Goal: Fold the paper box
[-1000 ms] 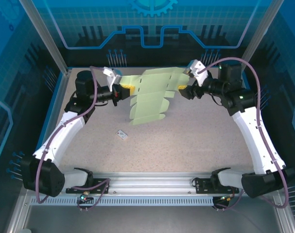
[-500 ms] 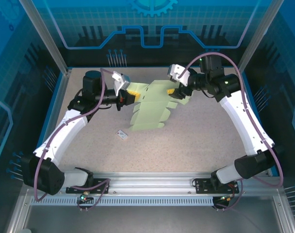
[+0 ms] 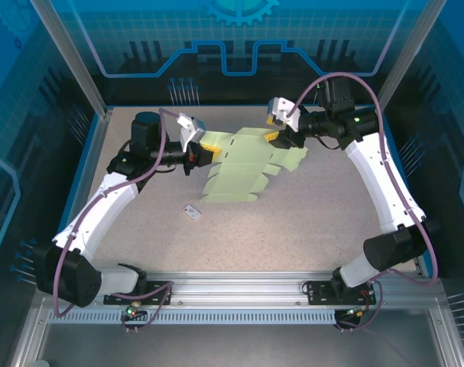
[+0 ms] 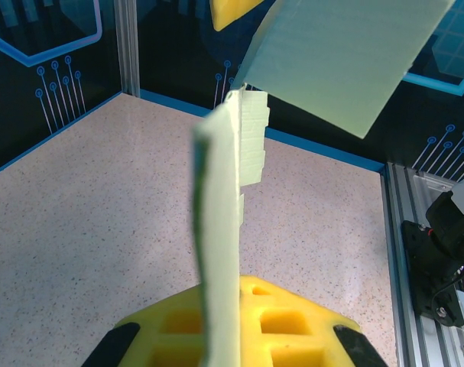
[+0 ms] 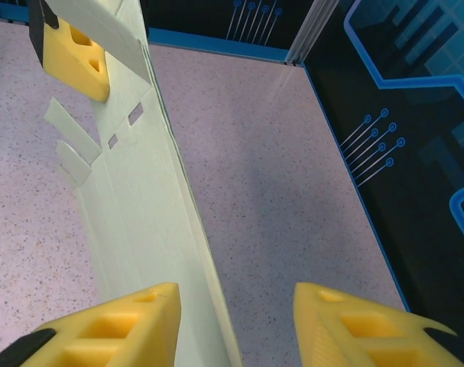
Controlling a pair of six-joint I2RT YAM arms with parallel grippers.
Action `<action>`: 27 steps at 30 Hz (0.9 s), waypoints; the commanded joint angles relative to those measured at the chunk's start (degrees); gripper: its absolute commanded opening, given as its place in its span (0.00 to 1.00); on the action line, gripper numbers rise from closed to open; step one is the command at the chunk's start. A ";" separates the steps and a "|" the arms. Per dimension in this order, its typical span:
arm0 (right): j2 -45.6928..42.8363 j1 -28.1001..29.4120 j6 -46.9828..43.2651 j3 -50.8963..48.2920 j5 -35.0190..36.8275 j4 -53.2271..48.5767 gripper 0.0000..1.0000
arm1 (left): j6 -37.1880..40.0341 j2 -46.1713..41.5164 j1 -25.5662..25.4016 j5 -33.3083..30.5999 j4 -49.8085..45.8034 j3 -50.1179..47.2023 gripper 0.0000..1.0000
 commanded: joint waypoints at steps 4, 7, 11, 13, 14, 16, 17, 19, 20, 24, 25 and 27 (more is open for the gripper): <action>2.62 -0.82 -0.07 2.62 -4.55 -2.82 0.35 | 1.83 -0.48 -0.64 1.69 0.32 1.24 0.00; 3.03 -0.78 -0.13 2.60 -4.79 -3.31 0.29 | 1.84 -0.48 -0.58 1.59 0.48 1.20 0.00; 3.21 -1.14 -0.07 2.60 -4.87 -3.74 0.19 | 1.76 -0.52 -0.64 1.28 0.63 1.15 0.00; 2.95 -1.25 0.08 2.67 -4.99 -4.11 0.14 | 1.83 -0.48 -0.63 0.95 0.80 1.01 0.00; 2.73 -1.33 0.22 2.57 -5.20 -4.20 0.13 | 1.79 -0.48 -0.64 0.76 1.00 0.83 0.00; 2.12 -1.61 0.44 1.84 -5.76 -4.15 0.11 | 1.56 -0.37 -0.64 0.56 1.49 0.61 0.00; 1.92 -1.62 0.61 1.59 -5.83 -4.04 0.09 | 1.44 -0.38 -0.61 0.47 1.74 0.52 0.00; 1.50 -1.70 1.12 1.02 -5.84 -4.31 0.06 | 1.06 -0.48 -0.58 0.30 2.33 0.28 0.02; 1.31 -1.73 1.50 0.78 -5.78 -4.52 0.05 | 0.88 -0.53 -0.63 0.14 2.73 0.09 0.08; -0.33 -1.84 4.80 -1.97 -6.13 -3.95 0.01 | -0.26 -1.23 -0.64 -0.58 5.23 -1.61 0.31; -0.93 -1.81 6.00 -3.05 -6.00 -3.33 0.00 | -0.55 -1.42 -0.64 -1.08 6.15 -2.37 0.37; -1.93 -1.87 8.01 -4.54 -6.34 -3.23 0.00 | -0.86 -1.94 -0.57 -2.18 7.77 -3.85 0.45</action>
